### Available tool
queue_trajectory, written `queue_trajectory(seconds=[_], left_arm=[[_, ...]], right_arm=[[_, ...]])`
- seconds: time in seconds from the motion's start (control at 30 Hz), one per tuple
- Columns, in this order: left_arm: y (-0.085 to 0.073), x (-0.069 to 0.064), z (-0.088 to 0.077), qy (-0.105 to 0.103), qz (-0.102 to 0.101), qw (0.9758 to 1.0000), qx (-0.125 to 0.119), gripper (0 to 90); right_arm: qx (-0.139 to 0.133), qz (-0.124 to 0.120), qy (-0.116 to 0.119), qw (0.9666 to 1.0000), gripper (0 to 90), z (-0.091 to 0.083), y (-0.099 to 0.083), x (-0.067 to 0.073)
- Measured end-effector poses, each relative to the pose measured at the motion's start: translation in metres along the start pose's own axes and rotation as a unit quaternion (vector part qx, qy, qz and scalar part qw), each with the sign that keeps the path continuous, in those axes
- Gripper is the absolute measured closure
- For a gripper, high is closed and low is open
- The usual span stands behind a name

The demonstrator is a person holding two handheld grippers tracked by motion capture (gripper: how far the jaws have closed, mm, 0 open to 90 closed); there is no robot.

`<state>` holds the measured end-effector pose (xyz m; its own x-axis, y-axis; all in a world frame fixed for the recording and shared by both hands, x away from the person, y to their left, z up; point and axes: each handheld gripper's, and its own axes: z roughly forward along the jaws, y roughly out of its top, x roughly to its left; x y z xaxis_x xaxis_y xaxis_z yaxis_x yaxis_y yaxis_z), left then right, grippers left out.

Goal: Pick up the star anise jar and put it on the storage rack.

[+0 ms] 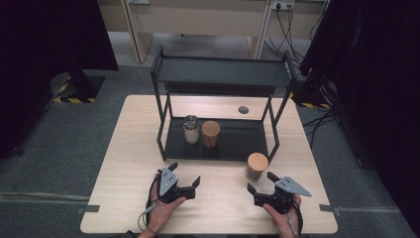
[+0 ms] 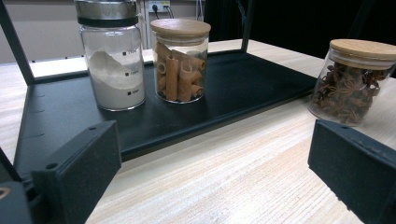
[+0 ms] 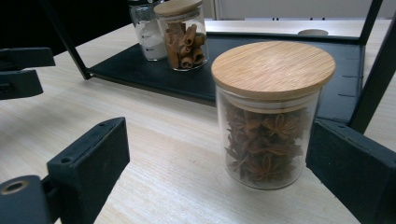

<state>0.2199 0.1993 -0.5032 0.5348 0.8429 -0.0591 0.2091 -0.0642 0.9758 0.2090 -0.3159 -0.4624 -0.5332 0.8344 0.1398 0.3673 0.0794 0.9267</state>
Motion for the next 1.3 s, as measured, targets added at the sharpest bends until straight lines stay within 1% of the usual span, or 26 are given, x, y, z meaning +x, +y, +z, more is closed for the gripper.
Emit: queue_trajectory(seconds=[0.27,0.43,1.0,1.2,1.3], left_arm=[[0.0,0.0,0.0,0.0,0.0,1.0,0.0,2.1],[0.0,0.0,0.0,0.0,0.0,1.0,0.0,2.1],[0.0,0.0,0.0,0.0,-0.002,1.0,0.001,2.1],[0.0,0.0,0.0,0.0,-0.002,1.0,0.001,2.1],[0.001,0.0,0.0,0.0,-0.002,1.0,0.001,2.1]], right_arm=[[-0.001,-0.003,-0.011,0.9999,6.6,0.002,0.0,-0.001],[0.0,-0.008,-0.016,0.9998,6.7,0.006,0.001,-0.002],[0.004,-0.015,-0.028,0.9995,7.1,0.019,0.005,-0.008],[0.003,-0.018,-0.034,0.9993,8.1,0.023,0.007,-0.01],[0.004,-0.019,-0.033,0.9993,9.5,0.026,0.008,-0.012]])
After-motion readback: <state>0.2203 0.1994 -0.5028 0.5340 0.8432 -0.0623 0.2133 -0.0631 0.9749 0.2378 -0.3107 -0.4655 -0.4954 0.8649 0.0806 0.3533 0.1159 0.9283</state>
